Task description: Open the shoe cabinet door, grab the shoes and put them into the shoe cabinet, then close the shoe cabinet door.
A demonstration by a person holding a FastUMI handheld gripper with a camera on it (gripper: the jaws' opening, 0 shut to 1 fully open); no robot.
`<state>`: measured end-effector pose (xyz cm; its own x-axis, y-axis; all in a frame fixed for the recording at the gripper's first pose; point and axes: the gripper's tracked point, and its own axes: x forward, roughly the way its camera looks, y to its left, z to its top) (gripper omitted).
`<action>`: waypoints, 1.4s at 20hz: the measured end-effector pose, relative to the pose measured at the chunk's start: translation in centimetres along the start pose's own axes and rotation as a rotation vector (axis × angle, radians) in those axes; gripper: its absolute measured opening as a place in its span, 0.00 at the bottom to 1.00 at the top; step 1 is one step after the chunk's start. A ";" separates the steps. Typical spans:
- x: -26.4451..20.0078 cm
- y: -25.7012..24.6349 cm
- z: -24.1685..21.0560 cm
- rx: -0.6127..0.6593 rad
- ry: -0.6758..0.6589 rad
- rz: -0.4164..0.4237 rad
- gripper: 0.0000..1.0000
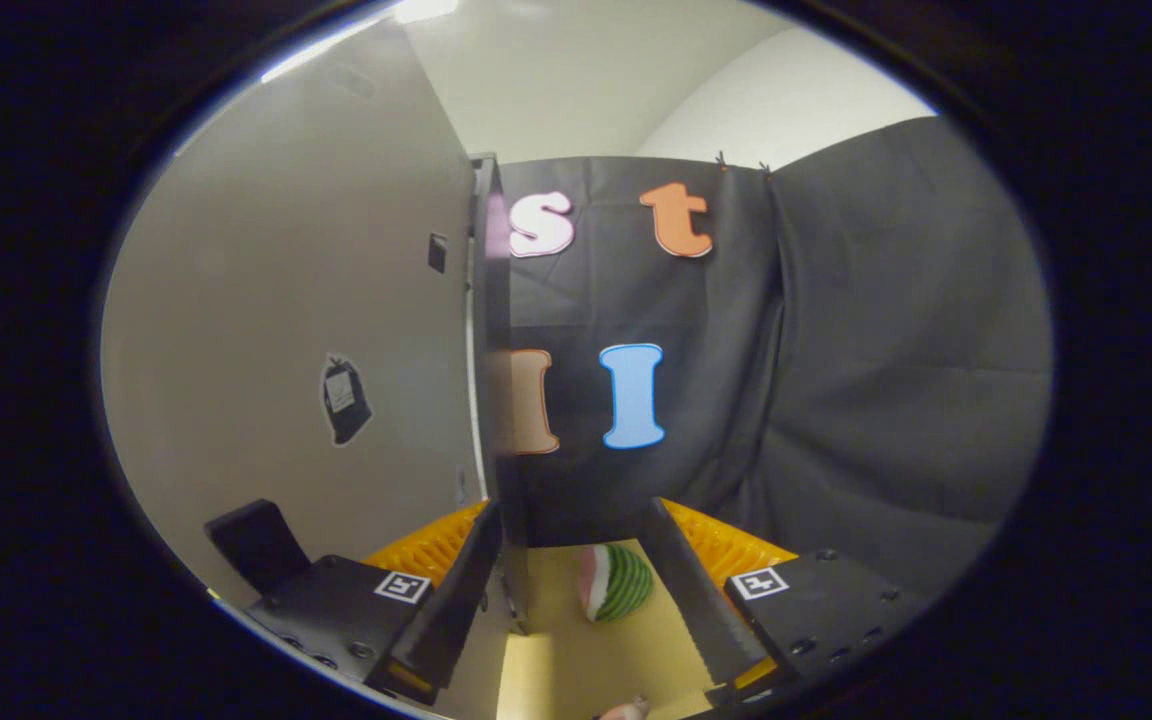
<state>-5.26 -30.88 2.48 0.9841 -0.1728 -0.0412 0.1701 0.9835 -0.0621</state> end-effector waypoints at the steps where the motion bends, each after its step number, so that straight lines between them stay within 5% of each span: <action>1: -0.2 1.2 0.1 0.000 -0.005 -0.007 0.93; 7: -0.2 10.8 -0.4 0.041 -0.025 -0.017 0.93; 17: 5.6 28.6 -2.0 0.000 -0.005 0.124 0.94; 28: 15.6 31.6 -1.0 0.005 -0.009 0.106 0.93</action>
<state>15.43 -2.53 -1.09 0.9970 -0.0675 -0.0382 0.0655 0.9964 -0.0530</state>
